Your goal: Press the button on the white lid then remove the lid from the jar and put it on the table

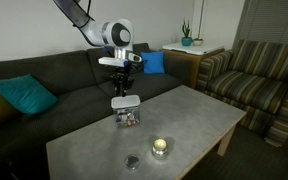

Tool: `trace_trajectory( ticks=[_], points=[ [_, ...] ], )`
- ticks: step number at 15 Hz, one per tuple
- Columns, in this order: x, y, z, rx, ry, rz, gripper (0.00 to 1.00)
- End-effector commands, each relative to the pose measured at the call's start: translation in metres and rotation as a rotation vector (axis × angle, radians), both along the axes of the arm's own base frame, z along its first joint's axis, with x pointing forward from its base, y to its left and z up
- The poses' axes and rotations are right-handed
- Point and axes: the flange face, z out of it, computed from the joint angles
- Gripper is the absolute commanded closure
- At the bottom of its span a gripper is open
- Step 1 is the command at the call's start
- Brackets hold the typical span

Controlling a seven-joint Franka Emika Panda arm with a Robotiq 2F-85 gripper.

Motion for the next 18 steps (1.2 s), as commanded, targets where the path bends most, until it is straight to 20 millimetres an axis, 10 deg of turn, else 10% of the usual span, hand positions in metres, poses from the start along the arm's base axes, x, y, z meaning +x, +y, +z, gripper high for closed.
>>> trace_trajectory(
  ticks=[1, 18],
  points=[
    [0.009, 0.003, -0.011, 0.016, 0.02, 0.003, 0.9],
    [0.03, 0.009, -0.037, 0.112, -0.112, -0.243, 1.0]
  ],
)
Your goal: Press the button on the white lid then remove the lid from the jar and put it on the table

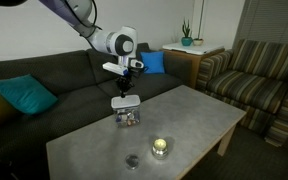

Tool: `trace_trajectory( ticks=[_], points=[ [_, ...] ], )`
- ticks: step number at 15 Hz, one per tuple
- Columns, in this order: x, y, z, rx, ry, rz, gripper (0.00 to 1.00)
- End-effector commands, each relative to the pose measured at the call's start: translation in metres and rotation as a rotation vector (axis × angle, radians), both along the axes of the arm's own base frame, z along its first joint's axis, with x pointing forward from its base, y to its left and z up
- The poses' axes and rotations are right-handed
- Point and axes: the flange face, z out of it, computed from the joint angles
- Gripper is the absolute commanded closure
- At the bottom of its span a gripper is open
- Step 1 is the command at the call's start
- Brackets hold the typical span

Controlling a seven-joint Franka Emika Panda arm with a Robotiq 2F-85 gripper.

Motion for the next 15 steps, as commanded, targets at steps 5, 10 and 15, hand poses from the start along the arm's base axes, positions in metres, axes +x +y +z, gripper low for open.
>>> trace_trajectory(
  ticks=[5, 10, 15],
  points=[
    [0.007, -0.002, -0.013, -0.008, -0.082, -0.188, 1.0],
    [0.007, -0.009, -0.023, -0.023, -0.107, -0.26, 1.0],
    [0.004, -0.011, -0.031, -0.039, -0.102, -0.291, 1.0]
  ],
)
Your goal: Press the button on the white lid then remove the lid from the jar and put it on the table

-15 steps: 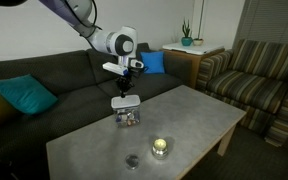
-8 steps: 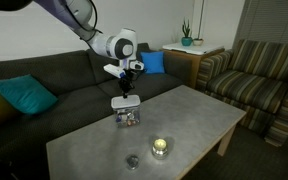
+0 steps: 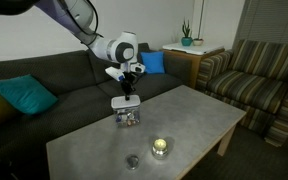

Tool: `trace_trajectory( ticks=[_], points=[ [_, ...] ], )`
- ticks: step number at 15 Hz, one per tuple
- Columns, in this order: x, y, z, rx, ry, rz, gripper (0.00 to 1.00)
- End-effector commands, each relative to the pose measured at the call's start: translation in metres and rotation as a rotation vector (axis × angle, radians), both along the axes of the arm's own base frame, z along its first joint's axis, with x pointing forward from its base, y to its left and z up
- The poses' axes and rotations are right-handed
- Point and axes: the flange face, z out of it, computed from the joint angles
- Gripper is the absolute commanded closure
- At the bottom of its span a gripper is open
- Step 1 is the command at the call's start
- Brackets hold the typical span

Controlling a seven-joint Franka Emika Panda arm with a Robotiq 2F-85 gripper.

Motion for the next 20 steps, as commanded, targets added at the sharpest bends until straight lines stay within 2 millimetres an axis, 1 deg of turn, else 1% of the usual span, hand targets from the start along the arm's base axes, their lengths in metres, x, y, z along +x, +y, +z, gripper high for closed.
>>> trace_trajectory(
  ticks=[1, 4, 10, 16, 17, 18, 20],
  points=[
    [-0.002, -0.003, -0.011, -0.017, -0.006, -0.021, 1.0],
    [-0.004, -0.002, -0.016, -0.029, -0.002, -0.027, 1.0],
    [-0.011, -0.002, -0.031, -0.086, 0.012, -0.039, 1.0],
    [-0.014, 0.0, -0.039, -0.113, 0.031, -0.043, 1.0],
    [-0.014, 0.0, -0.037, -0.117, 0.034, -0.042, 1.0],
    [-0.017, -0.003, -0.027, -0.113, 0.037, -0.042, 1.0],
    [-0.011, -0.002, -0.023, -0.092, 0.028, -0.046, 1.0]
  ],
)
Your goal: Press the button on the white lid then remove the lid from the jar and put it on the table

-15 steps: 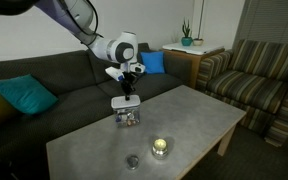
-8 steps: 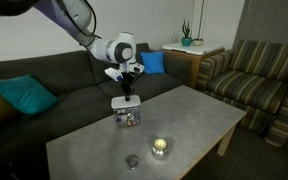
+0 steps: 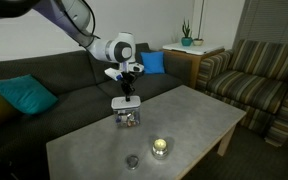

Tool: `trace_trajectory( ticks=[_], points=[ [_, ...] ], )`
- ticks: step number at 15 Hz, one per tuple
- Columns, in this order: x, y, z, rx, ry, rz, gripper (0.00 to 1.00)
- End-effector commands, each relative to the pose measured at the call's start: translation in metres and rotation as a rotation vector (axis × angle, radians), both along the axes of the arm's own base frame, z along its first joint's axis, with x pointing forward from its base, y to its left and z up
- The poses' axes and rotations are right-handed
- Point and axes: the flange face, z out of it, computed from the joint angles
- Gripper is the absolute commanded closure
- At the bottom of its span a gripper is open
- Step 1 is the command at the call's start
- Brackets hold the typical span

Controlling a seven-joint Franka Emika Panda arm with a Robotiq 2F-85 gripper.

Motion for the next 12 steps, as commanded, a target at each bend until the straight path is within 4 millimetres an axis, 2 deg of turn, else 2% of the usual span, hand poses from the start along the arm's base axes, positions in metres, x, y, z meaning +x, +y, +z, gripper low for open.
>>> trace_trajectory(
  ticks=[1, 12],
  points=[
    [-0.005, -0.008, -0.016, -0.001, 0.021, -0.006, 1.0],
    [0.006, -0.013, 0.023, 0.037, -0.027, 0.045, 1.0]
  ],
)
